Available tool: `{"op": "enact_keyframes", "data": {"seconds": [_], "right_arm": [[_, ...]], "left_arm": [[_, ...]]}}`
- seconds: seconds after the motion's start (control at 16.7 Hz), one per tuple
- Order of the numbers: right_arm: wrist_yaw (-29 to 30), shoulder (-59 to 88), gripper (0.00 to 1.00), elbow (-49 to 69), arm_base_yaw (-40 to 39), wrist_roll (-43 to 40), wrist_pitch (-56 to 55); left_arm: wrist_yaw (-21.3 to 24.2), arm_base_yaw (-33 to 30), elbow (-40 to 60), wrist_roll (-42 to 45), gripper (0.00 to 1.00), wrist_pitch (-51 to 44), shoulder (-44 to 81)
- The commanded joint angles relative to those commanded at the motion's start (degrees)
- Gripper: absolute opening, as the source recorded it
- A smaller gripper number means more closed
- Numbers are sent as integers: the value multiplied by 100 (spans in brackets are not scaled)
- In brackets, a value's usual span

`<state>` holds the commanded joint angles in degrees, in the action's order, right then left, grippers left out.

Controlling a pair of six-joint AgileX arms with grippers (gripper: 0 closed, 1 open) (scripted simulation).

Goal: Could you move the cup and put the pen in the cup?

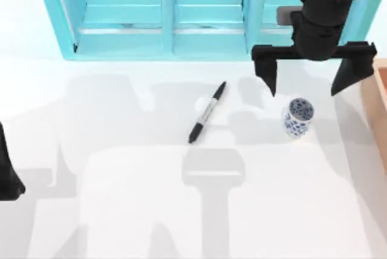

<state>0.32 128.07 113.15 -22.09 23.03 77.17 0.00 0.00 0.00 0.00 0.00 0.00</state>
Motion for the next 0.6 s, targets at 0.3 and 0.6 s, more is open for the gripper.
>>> {"op": "enact_keyframes", "data": {"seconds": [0.3, 0.6], "right_arm": [[-23, 290, 100, 2168, 21, -5, 1717], [3, 342, 100, 3186, 54, -19, 2660]], "left_arm": [[0, 0, 0, 0, 100, 0, 0], [0, 0, 0, 0, 100, 0, 0]]}}
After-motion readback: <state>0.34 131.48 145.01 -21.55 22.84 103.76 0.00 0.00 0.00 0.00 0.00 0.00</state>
